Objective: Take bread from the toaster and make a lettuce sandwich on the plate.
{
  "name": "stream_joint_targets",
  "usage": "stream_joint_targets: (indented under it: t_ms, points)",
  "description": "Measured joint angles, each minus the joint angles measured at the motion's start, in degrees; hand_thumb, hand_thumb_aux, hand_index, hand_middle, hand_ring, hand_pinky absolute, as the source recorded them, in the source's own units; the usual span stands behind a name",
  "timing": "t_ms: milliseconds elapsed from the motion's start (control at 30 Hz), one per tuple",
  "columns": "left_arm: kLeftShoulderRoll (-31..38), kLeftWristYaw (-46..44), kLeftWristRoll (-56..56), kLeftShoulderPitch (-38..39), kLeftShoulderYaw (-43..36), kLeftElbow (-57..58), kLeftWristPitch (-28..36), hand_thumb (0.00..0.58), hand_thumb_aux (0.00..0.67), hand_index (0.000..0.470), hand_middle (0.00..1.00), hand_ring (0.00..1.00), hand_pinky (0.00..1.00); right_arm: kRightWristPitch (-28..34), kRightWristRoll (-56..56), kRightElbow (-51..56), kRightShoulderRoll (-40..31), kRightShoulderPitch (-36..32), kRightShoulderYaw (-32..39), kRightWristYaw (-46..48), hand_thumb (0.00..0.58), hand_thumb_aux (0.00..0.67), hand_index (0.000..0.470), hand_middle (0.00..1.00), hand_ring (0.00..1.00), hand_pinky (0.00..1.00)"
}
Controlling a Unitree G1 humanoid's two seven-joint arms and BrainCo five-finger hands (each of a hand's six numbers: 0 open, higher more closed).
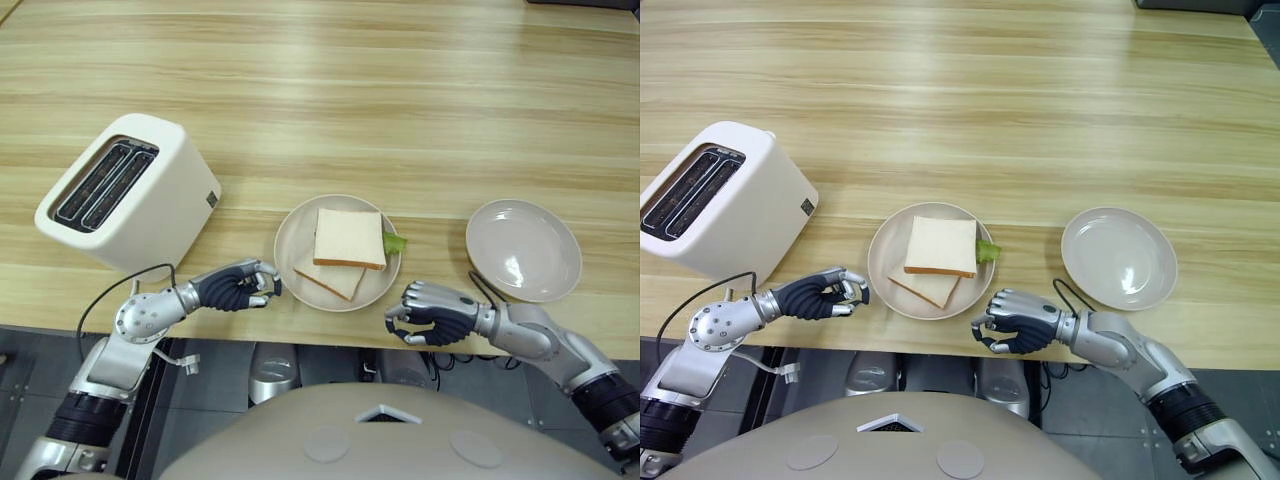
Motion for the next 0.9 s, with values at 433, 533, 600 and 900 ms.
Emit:
stream_joint_targets:
  t_ms: [433,533,600,900]
  points:
    - [-0.6,-2.5,5.1,2.3,-7.8,0.1,5.4,0.58,0.67,0.46,1.0,1.0,1.0,10.1,-16.2,1.7,6.8,-1.6,-0.8,-4.3,0.58,0.67,0.46,1.0,1.0,1.0]
    - [-0.8,-2.4,5.2,1.6,-8.3,0.4,5.6,0.58,0.67,0.46,1.0,1.0,1.0,12.8,-16.7,1.2,7.5,-1.6,-1.0,-4.4,0.58,0.67,0.46,1.0,1.0,1.0]
    - [-1.8,-1.4,6.7,0.1,-8.8,1.6,5.2,0.58,0.67,0.46,1.0,1.0,1.0,14.5,-17.7,1.2,8.1,-2.2,-1.0,-4.9,0.58,0.67,0.46,1.0,1.0,1.0]
    - [-8.0,7.6,12.3,-11.0,-10.2,14.9,1.9,0.58,0.67,0.46,1.0,1.0,1.0,19.5,-22.9,4.1,11.4,-7.2,0.1,-8.6,0.58,0.67,0.46,1.0,1.0,1.0]
